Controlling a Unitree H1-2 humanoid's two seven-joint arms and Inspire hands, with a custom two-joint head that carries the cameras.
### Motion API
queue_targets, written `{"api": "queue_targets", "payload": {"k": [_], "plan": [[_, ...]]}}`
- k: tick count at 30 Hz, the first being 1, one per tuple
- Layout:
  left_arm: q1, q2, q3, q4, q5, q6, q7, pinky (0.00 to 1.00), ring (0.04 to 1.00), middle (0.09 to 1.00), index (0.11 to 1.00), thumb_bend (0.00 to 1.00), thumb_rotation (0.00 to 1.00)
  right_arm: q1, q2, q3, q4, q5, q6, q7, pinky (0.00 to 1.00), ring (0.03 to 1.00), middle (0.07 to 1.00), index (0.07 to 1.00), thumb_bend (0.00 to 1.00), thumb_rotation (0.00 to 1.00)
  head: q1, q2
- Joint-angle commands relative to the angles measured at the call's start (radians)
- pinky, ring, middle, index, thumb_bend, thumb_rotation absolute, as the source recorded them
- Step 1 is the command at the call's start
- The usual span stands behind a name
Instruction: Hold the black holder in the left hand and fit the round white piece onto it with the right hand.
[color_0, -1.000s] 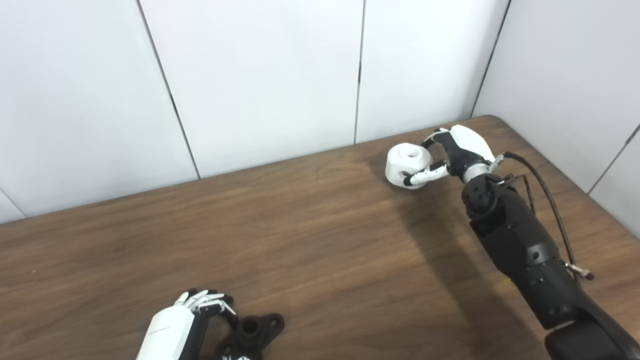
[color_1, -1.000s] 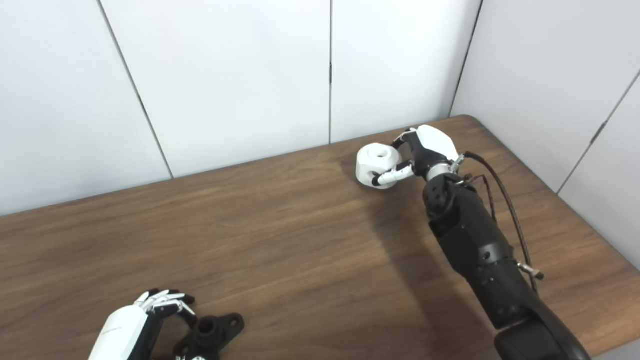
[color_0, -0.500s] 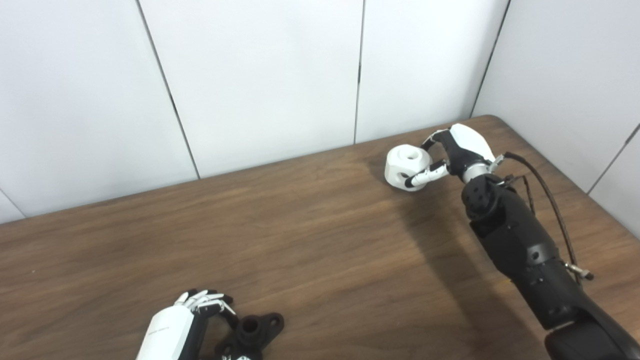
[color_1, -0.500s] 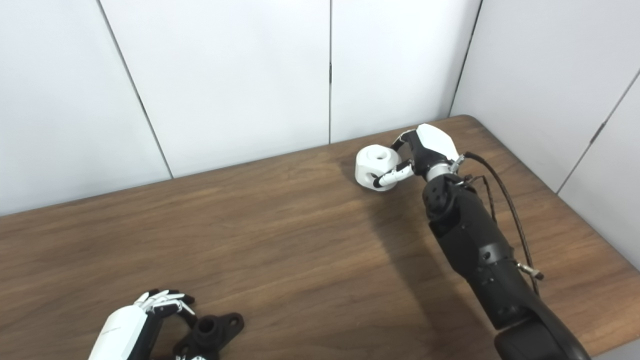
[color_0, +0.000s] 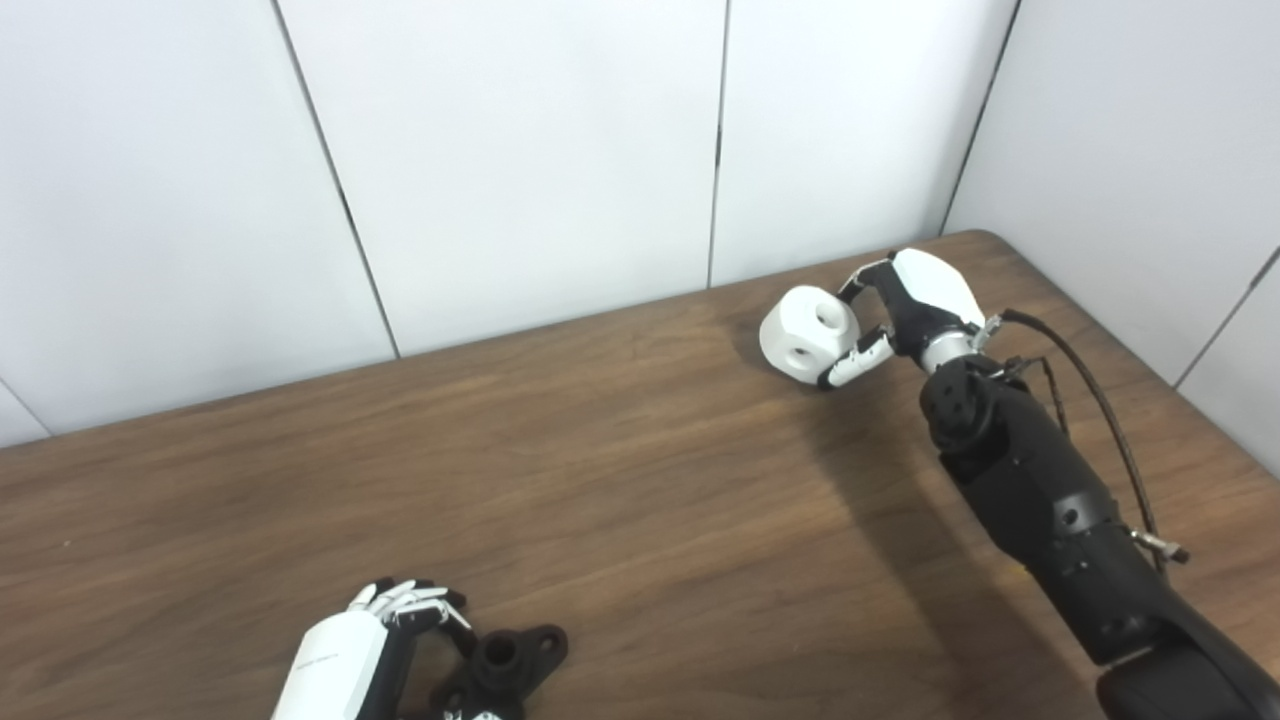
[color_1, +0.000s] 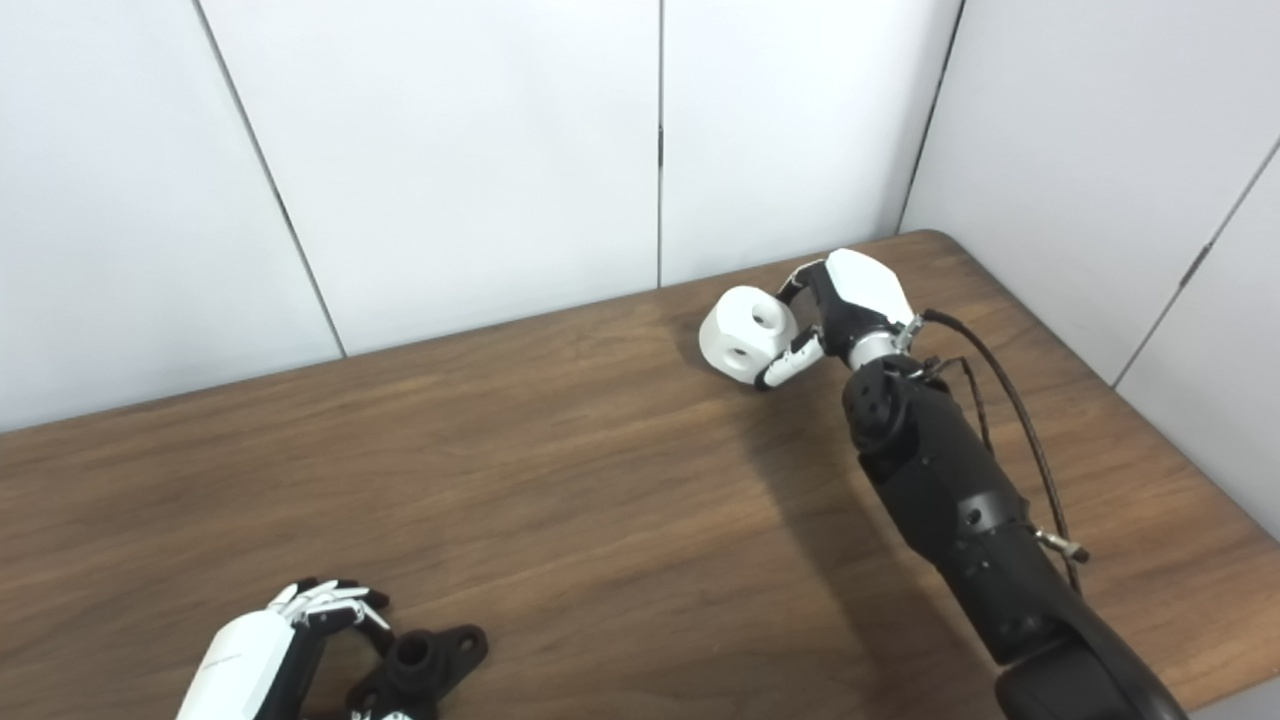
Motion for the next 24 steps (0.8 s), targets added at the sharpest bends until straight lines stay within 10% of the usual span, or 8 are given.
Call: {"api": "queue_targets", "payload": {"k": [1, 24], "plan": [[0.019, 0.018, -0.006, 0.022, 0.009, 0.017, -0.035, 0.94, 0.834, 0.742, 0.484, 0.52, 0.04, -0.023, -0.04, -0.008, -0.022, -0.003, -0.03, -0.034, 1.0, 0.976, 0.802, 0.486, 0.52, 0.13, 0.003, 0.001], [0.021, 0.02, -0.011, 0.029, 0.014, 0.013, -0.034, 0.94, 0.836, 0.743, 0.485, 0.52, 0.04, 0.003, -0.044, -0.032, -0.101, 0.021, -0.041, -0.056, 1.0, 0.958, 0.793, 0.485, 0.52, 0.13, 0.01, -0.003]]}}
